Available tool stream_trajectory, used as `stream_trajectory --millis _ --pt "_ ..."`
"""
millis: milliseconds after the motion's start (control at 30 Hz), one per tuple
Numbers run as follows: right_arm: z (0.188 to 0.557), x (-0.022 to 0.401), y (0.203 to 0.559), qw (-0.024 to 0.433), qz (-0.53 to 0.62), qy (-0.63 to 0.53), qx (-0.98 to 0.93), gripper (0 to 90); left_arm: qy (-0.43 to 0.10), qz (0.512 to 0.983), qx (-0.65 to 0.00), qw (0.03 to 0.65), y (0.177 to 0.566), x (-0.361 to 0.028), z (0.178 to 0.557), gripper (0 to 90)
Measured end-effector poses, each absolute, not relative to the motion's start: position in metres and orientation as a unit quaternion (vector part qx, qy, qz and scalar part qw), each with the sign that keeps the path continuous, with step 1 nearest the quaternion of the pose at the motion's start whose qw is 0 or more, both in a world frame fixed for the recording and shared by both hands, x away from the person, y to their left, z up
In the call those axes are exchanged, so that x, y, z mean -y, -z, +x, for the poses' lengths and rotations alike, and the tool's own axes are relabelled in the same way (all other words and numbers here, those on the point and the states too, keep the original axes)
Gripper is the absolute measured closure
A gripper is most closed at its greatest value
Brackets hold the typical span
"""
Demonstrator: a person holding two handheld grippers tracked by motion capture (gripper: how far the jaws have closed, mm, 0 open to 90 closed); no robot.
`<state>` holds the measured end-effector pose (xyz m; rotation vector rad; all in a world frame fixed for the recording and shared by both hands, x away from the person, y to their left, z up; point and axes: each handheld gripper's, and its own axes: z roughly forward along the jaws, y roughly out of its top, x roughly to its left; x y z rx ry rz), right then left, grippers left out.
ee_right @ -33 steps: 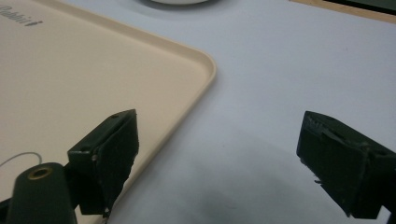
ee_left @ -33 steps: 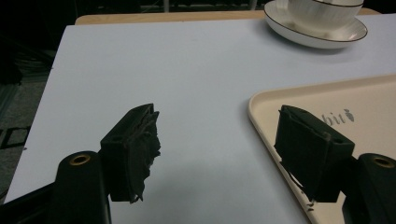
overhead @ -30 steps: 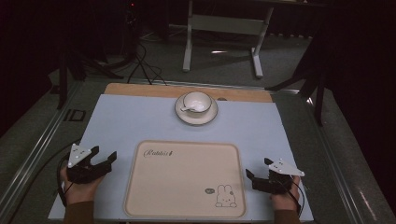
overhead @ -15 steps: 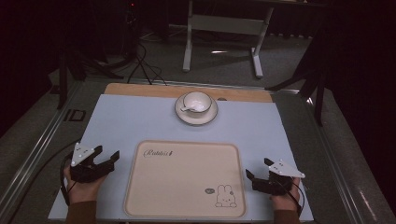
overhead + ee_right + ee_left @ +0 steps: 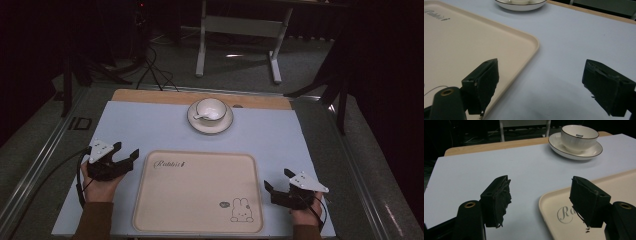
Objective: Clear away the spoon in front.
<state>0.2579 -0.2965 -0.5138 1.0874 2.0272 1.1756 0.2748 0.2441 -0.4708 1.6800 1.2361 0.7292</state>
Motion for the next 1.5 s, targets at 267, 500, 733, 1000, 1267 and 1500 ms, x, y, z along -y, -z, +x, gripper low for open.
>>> stream_trajectory --millis 267,500,733,1000,1267,1500 --pt "0.257 0.297 0.512 0.275 0.399 -0.450 -0.750 13.7 -0.292 0.675 -0.495 0.462 0.465 -0.234 0.287 31.2" --pt "0.255 0.298 0.508 0.276 0.386 -0.470 -0.744 13.8 -0.291 0.678 -0.487 0.468 0.461 -0.224 0.300 31.4" --pt "0.254 0.298 0.506 0.283 0.376 -0.474 -0.744 13.9 -0.289 0.688 -0.477 0.465 0.458 -0.212 0.315 31.4" --pt "0.253 0.296 0.505 0.284 0.367 -0.478 -0.746 13.9 -0.285 0.698 -0.466 0.463 0.456 -0.200 0.330 31.4" --pt "0.252 0.297 0.504 0.285 0.366 -0.481 -0.744 13.9 -0.281 0.709 -0.454 0.461 0.455 -0.187 0.343 32.2" --pt "0.252 0.297 0.504 0.285 0.365 -0.483 -0.743 13.9 -0.276 0.716 -0.440 0.466 0.456 -0.174 0.357 33.6"
